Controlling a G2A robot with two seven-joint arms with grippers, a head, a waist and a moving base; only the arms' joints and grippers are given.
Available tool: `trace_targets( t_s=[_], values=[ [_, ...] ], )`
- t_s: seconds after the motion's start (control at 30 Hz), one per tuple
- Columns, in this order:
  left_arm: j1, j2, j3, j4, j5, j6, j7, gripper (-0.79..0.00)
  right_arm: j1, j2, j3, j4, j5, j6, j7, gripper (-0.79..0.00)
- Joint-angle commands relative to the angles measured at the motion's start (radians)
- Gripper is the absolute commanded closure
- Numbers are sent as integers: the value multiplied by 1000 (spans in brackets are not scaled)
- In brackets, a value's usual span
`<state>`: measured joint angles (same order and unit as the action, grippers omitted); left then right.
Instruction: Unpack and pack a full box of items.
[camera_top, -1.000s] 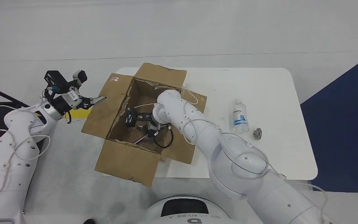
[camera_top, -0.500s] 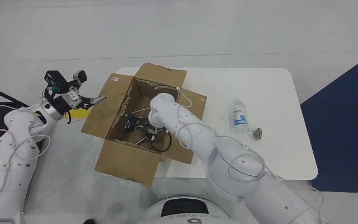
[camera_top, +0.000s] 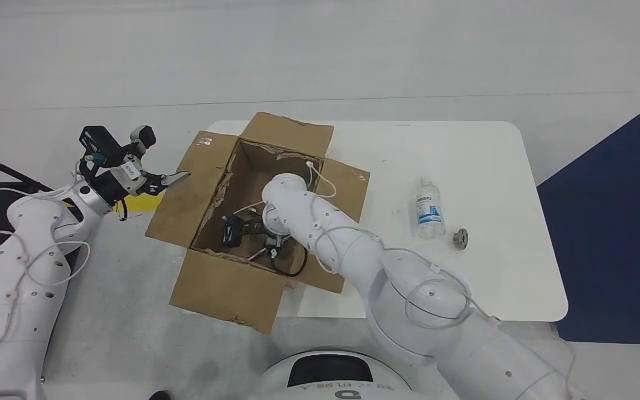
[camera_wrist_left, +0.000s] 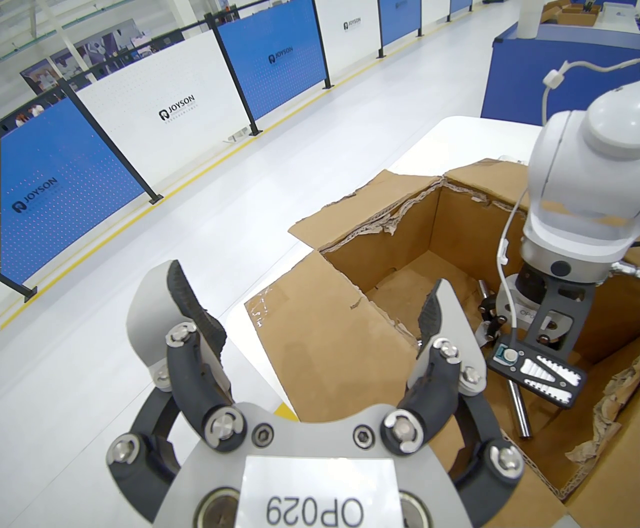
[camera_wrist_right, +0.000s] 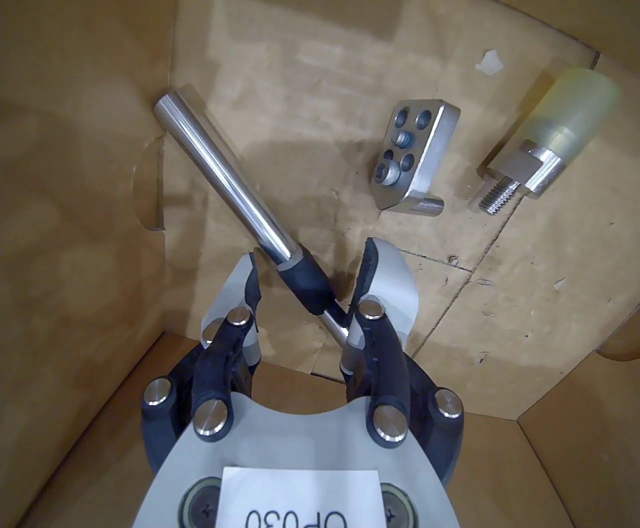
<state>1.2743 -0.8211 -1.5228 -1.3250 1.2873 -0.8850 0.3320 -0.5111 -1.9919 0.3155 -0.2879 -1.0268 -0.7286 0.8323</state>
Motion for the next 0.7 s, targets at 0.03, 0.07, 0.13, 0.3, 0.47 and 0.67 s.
trace_targets(
  t_s=[0.03, 0.07, 0.13, 0.3, 0.47, 0.67],
  values=[
    [0, 0, 0, 0, 0, 0, 0, -785, 2, 0, -2, 5, 10, 8, 6, -108],
    [0, 0, 0, 0, 0, 0, 0, -785, 4, 0, -2, 8, 14, 13, 7, 0],
    [0, 0, 0, 0, 0, 0, 0, -785, 8, 1, -2, 12, 21, 20, 6, 0],
    [0, 0, 0, 0, 0, 0, 0, -785, 18, 3, -5, 8, 26, -6, -16, 0],
    [0, 0, 0, 0, 0, 0, 0, -785, 26, 7, -14, -10, -2, -23, -73, 0],
    [0, 0, 0, 0, 0, 0, 0, -785, 33, 14, -18, -24, -54, 37, -156, 0]
  ],
)
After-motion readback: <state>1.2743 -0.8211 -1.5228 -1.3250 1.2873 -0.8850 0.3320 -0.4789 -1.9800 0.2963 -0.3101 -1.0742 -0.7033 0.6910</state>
